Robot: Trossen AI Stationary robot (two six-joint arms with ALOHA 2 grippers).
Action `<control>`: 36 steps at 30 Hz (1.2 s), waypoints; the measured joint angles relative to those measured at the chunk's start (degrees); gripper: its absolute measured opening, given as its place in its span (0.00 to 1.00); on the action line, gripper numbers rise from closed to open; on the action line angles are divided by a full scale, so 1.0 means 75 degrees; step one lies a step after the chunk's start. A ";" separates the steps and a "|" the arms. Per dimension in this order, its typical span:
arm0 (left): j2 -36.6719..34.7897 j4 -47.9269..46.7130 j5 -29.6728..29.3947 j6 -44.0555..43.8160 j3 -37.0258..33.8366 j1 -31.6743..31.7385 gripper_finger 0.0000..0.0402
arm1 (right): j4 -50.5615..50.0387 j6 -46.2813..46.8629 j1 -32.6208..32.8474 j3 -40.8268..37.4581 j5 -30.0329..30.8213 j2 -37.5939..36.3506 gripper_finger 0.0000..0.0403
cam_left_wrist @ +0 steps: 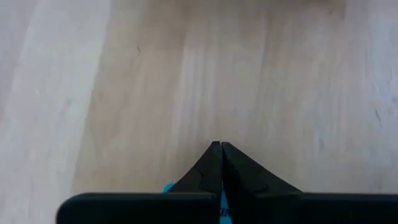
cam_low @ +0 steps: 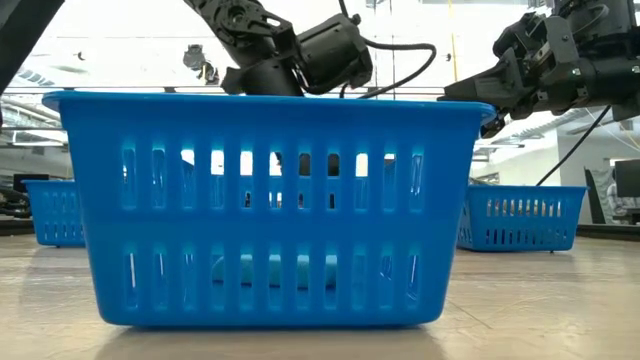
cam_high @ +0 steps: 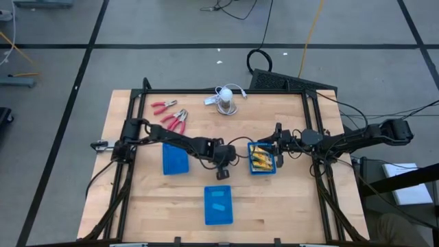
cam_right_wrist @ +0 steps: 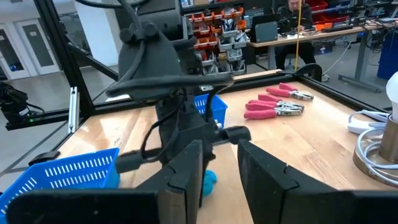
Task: Pick & Place School Supplies
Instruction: Put the blue eraser into the bottom blue bin
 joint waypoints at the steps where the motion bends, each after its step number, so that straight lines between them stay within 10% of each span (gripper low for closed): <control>1: -0.0061 -0.0161 0.0000 -0.0032 -0.0003 -0.0029 0.02 | 0.0001 0.0000 0.0000 0.0000 0.0000 0.0000 0.23; 27: -0.1240 -0.2436 -0.0408 -0.1630 -0.0106 -0.0416 0.03 | 0.0001 0.0003 0.0003 0.0000 -0.0026 -0.0003 0.23; 36: -0.1686 -0.4043 -0.1638 -0.4003 -0.0099 -0.0553 0.32 | -0.0013 0.0003 0.0006 0.0000 -0.0029 0.0000 0.23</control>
